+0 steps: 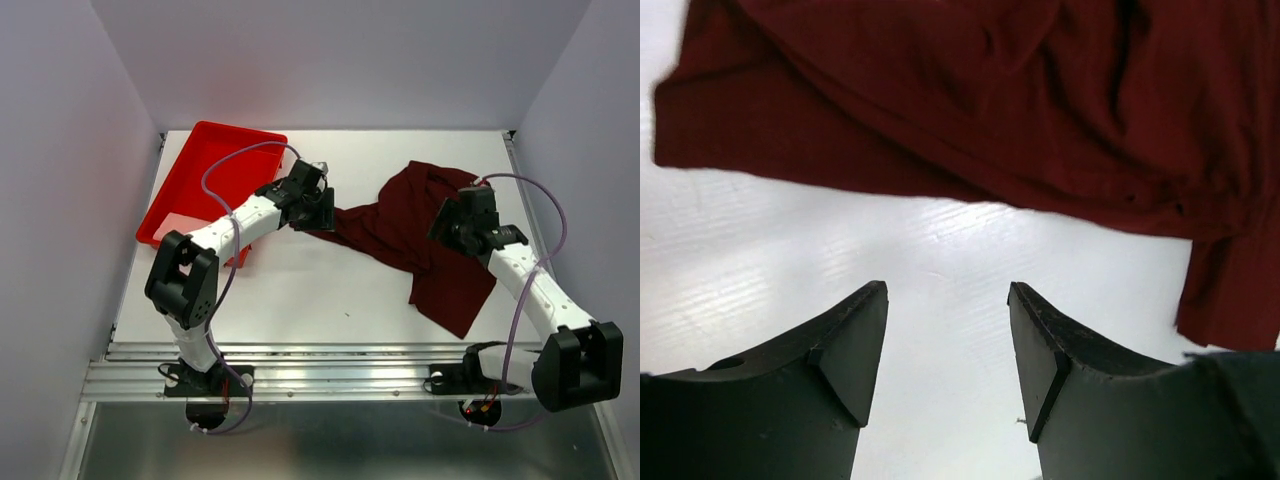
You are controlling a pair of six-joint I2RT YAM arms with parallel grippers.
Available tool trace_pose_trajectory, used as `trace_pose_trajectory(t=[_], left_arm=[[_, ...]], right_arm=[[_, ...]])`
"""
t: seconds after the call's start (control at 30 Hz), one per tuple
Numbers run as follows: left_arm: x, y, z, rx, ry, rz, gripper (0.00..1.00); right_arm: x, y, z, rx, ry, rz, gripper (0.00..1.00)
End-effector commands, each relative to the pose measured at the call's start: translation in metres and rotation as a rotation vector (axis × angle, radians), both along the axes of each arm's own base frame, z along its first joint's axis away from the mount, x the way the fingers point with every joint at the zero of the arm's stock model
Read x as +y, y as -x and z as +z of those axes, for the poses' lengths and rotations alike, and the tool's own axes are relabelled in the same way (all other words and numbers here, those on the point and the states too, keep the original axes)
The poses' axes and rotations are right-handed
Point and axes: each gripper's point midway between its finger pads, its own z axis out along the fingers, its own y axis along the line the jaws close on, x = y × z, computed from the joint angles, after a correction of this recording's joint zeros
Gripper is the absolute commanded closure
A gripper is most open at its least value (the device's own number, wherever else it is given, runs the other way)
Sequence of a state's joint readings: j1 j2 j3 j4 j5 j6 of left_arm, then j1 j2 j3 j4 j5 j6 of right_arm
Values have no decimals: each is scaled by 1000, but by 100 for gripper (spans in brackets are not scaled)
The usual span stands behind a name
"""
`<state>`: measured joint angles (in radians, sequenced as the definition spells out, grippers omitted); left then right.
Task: Roll the t-shirts
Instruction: Flatten out the T-shirt at the center of the board.
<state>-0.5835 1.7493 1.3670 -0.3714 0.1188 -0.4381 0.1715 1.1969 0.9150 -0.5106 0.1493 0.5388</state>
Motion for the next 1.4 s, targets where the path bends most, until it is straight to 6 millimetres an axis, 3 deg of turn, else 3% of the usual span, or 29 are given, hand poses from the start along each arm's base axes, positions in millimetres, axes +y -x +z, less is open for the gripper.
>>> trace_pose_trajectory(t=[0.0,0.13,0.23,0.53,0.73,0.77,0.9,1.0,1.03,1.1,1.13,1.17,1.23,1.27,1.3,1.37], left_arm=[[-7,3,12,-50,44,-14,38],[-3,5,18,-62,42,-7,38],[2,3,22,-77,23,7,38],[3,3,23,-74,19,12,39],[8,5,21,-74,-2,21,39],[8,5,20,-73,-3,20,39],[11,6,20,-72,-16,24,40],[16,4,27,-91,-27,41,41],[19,3,30,-99,-34,48,41],[23,2,40,-111,-36,58,41],[23,1,49,-128,-28,57,41],[26,2,53,-128,-29,58,41],[36,-3,63,-159,-49,94,41],[38,-3,73,-177,-42,99,41],[40,-3,76,-184,-41,103,41],[43,-2,86,-205,-32,110,40]], right_arm=[[18,14,-22,60,-125,3,31],[22,19,-57,147,-122,24,30],[24,17,-72,164,-124,41,37],[26,13,-92,212,-107,71,63],[29,9,-85,181,-120,82,93],[31,6,-81,170,-127,91,99],[42,-2,-56,79,-181,129,99],[52,-19,-23,-39,-230,161,99],[56,-32,-4,-93,-247,165,99],[60,-49,11,-130,-255,175,99],[63,-68,38,-196,-259,176,99],[65,-81,36,-191,-257,177,99],[66,-108,57,-255,-252,169,99],[67,-127,84,-325,-254,160,99],[68,-143,79,-325,-254,144,99],[66,-173,102,-429,-261,107,99]])
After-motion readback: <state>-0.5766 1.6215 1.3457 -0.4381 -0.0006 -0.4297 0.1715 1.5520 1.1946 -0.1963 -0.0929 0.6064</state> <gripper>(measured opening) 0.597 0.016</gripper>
